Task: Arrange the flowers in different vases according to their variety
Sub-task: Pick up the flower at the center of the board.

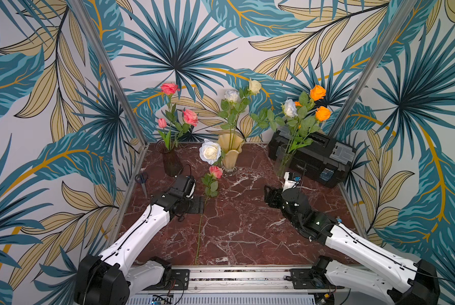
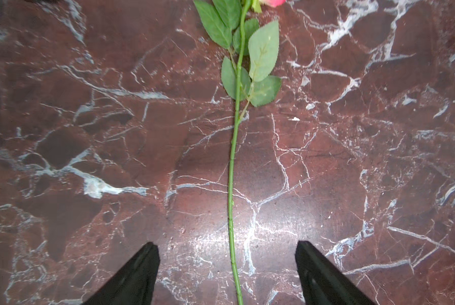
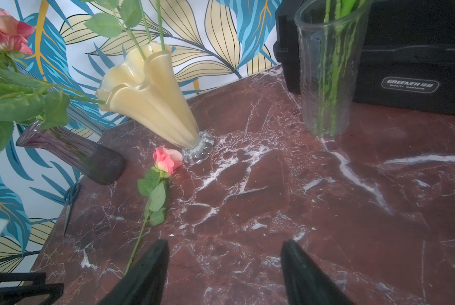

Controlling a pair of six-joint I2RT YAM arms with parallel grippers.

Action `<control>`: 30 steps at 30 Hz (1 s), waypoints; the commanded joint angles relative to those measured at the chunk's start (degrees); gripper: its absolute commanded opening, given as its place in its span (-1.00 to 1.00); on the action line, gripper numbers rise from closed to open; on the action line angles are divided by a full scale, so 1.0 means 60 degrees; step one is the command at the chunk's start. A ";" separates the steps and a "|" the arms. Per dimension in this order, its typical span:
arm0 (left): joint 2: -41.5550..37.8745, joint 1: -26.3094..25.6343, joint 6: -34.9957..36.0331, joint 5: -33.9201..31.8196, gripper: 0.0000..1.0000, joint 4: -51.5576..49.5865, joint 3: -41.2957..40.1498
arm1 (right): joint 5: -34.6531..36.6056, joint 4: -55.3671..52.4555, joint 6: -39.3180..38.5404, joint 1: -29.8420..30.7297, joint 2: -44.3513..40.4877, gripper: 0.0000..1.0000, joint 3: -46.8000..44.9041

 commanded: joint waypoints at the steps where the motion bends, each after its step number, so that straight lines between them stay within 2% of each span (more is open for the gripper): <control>1: 0.0367 -0.0274 -0.0304 -0.0235 0.69 0.0282 -0.0300 | 0.0103 -0.0089 0.0138 0.0047 -0.0174 0.43 -0.0309; 7: 0.1183 -0.0697 -0.0414 -0.0431 0.59 0.0618 -0.0438 | 0.0141 -0.0144 0.0192 0.0043 -0.0289 0.43 -0.0434; 12: 0.1978 -0.0964 -0.0406 -0.1003 0.46 0.0885 -0.0565 | 0.0118 -0.0177 0.0285 0.0045 -0.0388 0.43 -0.0519; 21: 0.2683 -0.1003 -0.0706 -0.1091 0.18 0.1122 -0.0591 | 0.0206 -0.0265 0.0284 0.0037 -0.0469 0.43 -0.0552; 23: 0.2906 -0.1010 -0.0678 -0.1384 0.15 0.1102 -0.0514 | 0.0207 -0.0250 0.0306 0.0036 -0.0460 0.43 -0.0566; 30: 0.3574 -0.1011 -0.0674 -0.1290 0.01 0.1271 -0.0344 | 0.0283 -0.0331 0.0336 0.0043 -0.0523 0.43 -0.0581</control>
